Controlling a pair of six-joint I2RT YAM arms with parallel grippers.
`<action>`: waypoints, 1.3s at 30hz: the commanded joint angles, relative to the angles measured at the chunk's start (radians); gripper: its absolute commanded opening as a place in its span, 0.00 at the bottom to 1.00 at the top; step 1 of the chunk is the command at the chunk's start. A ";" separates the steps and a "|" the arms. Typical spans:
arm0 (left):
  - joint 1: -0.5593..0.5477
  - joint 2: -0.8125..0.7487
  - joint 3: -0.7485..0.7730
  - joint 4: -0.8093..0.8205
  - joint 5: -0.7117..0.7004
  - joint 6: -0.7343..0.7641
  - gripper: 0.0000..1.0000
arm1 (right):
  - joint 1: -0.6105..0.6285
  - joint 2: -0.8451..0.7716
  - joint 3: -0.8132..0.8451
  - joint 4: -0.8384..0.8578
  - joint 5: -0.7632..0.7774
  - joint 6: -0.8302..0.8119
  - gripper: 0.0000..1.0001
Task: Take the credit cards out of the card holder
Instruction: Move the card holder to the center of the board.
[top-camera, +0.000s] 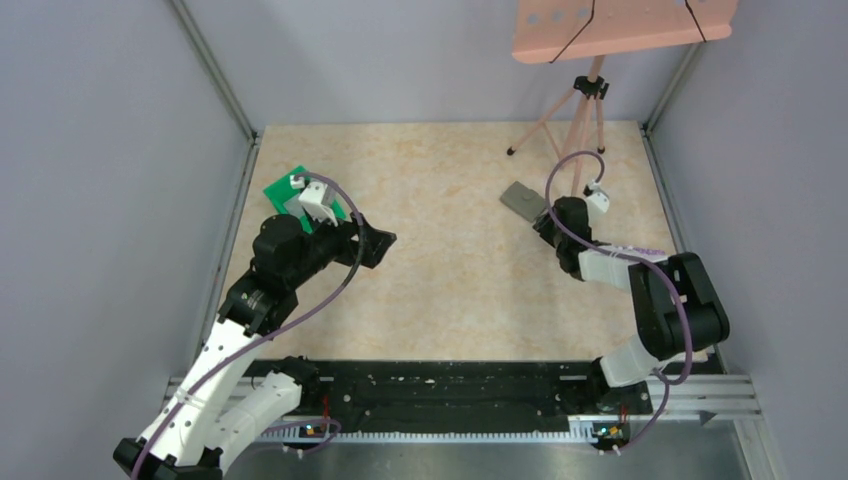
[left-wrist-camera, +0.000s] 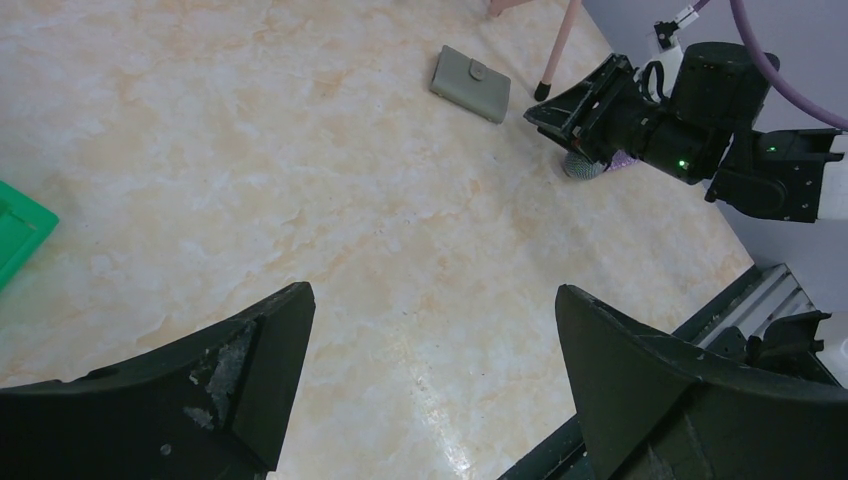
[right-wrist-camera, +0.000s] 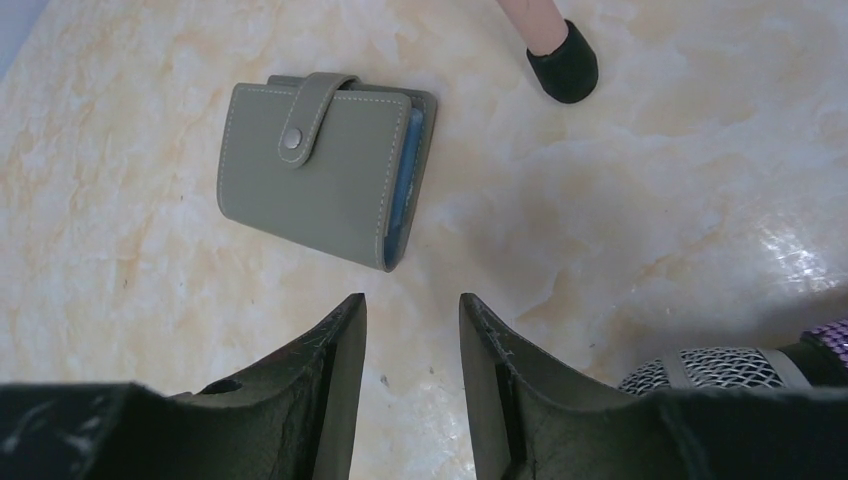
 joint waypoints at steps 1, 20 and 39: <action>0.001 -0.020 0.000 0.040 -0.004 -0.009 0.96 | -0.015 0.060 0.045 0.098 -0.045 0.054 0.40; 0.001 -0.019 0.002 0.037 0.001 -0.003 0.94 | -0.040 0.230 0.074 0.240 -0.125 0.089 0.31; 0.001 -0.014 0.004 0.027 -0.021 0.006 0.93 | -0.050 0.247 0.109 0.205 -0.183 0.068 0.00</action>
